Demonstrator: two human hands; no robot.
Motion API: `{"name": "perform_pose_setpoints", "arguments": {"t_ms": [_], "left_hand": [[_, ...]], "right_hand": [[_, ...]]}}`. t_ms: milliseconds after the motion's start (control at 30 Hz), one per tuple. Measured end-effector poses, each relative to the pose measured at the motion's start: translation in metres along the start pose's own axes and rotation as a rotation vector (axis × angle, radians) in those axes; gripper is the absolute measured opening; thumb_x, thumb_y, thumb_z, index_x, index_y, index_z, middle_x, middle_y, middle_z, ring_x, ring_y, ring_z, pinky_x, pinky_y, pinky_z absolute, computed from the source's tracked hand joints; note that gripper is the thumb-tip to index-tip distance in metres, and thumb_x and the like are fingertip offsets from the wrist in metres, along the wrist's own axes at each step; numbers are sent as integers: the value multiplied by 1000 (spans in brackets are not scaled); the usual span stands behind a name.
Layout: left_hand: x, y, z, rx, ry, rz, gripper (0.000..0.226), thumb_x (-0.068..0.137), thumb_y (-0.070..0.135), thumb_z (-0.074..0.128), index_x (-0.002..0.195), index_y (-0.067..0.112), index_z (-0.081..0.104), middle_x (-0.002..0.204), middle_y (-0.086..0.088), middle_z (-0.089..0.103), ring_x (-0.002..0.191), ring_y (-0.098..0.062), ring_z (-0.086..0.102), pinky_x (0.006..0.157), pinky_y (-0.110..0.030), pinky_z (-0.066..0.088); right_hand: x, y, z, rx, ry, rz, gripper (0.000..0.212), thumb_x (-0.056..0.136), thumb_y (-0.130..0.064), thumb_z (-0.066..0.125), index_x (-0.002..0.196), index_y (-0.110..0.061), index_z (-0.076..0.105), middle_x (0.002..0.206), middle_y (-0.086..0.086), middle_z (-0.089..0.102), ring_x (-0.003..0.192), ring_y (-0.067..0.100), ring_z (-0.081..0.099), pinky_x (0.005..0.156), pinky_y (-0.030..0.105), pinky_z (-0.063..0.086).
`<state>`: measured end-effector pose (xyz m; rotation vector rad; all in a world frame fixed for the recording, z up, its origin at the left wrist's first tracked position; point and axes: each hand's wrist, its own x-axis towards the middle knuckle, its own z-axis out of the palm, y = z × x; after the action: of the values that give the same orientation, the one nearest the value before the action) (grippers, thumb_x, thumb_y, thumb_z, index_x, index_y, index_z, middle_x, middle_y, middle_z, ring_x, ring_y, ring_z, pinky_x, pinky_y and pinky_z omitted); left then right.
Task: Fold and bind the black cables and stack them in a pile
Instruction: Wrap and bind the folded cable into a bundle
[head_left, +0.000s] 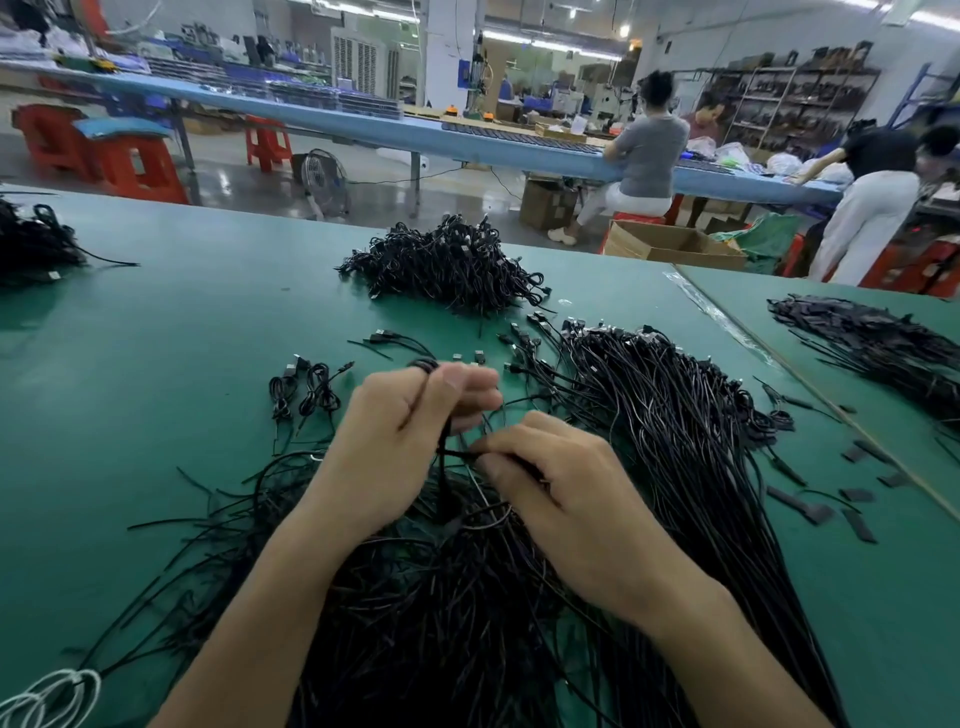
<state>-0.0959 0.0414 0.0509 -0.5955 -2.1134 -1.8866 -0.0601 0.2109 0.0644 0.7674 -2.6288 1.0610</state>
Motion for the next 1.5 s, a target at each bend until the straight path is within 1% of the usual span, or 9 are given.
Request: {"name": "perform_pose_setpoints", "arguments": {"t_ms": [100,300,500,633,800,967,1067,1167,1500], "left_hand": [[-2,4,-1,360,-126,-64,44,103,34,45,66,24,66,60,16,64,54,-1,57,55,-23,46],[-6,12,-15,3,-432,-415,63,105,44,40,54,16,65,40,3,42,32,-12,40,38,-17,33],[-8,18,-20,-952,-732,-461,48,104,32,44,57,19,42,46,8,31,35,-5,30,37,-14,21],[-2,19,-11,-1432,-646,-384,43,105,28,41,68,10,52,56,-1,46,49,-13,48,49,-20,43],[1,7,9,-845,13,-243,43,95,35,45,81,11,78,84,-11,75,84,-23,74,69,-22,59],[-1,-11,20,-59,59,-52,34,99,32,44,110,12,70,102,0,76,101,-9,71,86,-22,56],[-3,-11,22,234,-59,-83,29,103,28,48,96,21,75,88,14,74,83,1,69,75,-13,53],[-6,-5,21,222,-270,-226,55,104,38,43,53,27,62,49,13,60,45,0,53,48,-12,39],[-12,9,9,-413,-618,-488,63,94,69,37,51,24,44,44,8,32,35,-7,30,37,-15,28]], "right_hand": [[5,-2,-5,-10,41,-43,8,96,-25,64,98,-27,71,90,-15,57,89,5,57,75,14,42],[10,2,-6,124,157,-86,15,80,-32,79,81,-24,67,81,-12,61,76,13,58,63,17,44],[6,14,4,358,152,39,51,86,-67,52,77,-18,67,63,-8,55,56,2,48,50,20,34],[-3,19,14,343,-18,192,39,98,-50,45,86,-21,66,63,-3,58,55,14,49,50,42,41],[-9,13,21,188,-173,219,15,104,-27,49,96,-29,62,57,0,61,46,9,50,46,26,42],[-6,3,4,6,-176,153,20,102,-29,51,85,-24,61,73,-6,58,62,11,53,57,28,44],[-7,-3,-4,-117,-227,66,31,101,-29,52,70,-33,49,77,-12,51,76,6,51,67,24,40],[-7,-3,-18,-104,-138,16,20,97,-30,61,77,-30,65,80,-16,58,83,3,57,75,19,44],[-2,11,-30,412,-100,82,9,92,-19,69,90,-22,61,93,2,68,90,17,66,82,38,55]]}}
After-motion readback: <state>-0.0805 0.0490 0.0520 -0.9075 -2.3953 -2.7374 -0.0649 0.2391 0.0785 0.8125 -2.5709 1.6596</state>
